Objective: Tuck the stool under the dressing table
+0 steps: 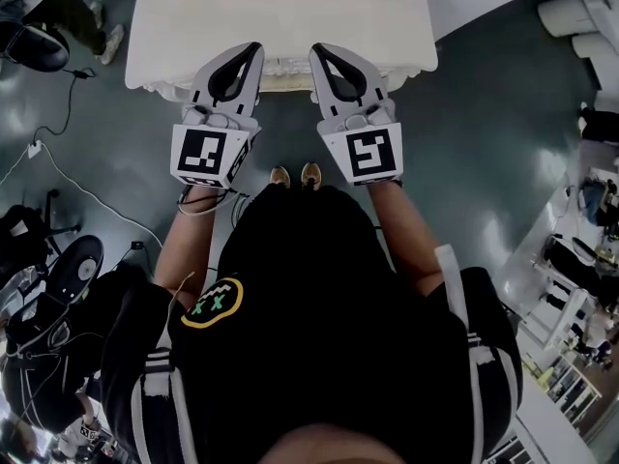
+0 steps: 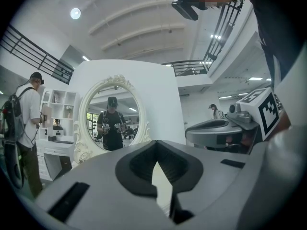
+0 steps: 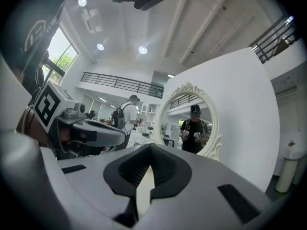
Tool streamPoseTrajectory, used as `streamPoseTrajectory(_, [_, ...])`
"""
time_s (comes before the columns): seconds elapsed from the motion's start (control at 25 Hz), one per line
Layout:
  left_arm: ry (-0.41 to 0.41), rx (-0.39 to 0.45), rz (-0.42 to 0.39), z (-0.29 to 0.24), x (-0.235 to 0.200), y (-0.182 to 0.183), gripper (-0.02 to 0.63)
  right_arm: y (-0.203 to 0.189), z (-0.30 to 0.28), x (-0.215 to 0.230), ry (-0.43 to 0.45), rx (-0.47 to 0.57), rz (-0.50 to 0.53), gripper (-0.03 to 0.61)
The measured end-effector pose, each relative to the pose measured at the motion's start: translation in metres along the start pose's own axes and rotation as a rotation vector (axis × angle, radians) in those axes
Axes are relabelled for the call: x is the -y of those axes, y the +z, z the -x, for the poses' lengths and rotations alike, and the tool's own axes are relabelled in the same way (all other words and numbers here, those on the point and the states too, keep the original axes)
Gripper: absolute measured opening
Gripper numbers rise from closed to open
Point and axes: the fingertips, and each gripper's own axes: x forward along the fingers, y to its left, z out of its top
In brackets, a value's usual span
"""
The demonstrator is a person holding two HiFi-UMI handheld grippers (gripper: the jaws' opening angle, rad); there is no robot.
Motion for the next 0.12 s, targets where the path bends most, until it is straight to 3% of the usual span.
streamPoseTrajectory(0.12, [0.002, 0.005, -0.003, -0.0002, -0.0011, 0.0015, 0.018, 0.0022, 0.0000, 0.0006, -0.008, 0.009, -0.001, 0.019])
